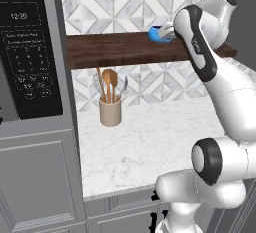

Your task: Gather all objects into one cabinet and sort the glasses and bowls to opposite sides.

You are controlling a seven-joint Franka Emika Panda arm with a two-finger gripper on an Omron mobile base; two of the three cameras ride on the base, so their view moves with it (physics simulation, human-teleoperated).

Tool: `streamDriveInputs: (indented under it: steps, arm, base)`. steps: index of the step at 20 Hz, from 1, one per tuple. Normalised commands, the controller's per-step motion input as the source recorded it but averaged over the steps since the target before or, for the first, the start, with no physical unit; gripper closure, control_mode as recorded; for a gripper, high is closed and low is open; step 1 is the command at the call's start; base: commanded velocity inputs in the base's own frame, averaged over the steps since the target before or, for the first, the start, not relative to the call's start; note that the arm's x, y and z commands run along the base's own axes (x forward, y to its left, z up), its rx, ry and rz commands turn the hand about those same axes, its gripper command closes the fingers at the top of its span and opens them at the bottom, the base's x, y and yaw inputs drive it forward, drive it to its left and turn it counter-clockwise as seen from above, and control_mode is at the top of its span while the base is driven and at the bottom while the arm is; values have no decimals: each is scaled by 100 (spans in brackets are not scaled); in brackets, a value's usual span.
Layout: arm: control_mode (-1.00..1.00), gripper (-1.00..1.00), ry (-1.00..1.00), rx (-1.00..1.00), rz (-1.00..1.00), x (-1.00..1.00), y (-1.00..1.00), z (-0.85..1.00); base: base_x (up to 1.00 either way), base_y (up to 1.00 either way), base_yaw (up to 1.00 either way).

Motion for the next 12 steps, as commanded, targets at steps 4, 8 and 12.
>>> streamDriveInputs:
  steps: [4,8,12]
  arm:
    - [-100,100,0,-1,-10,-100,1,23]
    - [-100,100,0,0,-14,-100,-15,20]
    - [-100,100,0,0,-17,-100,-9,1]
  base:
    - [0,0,0]
    - [0,0,0]
    - [0,0,0]
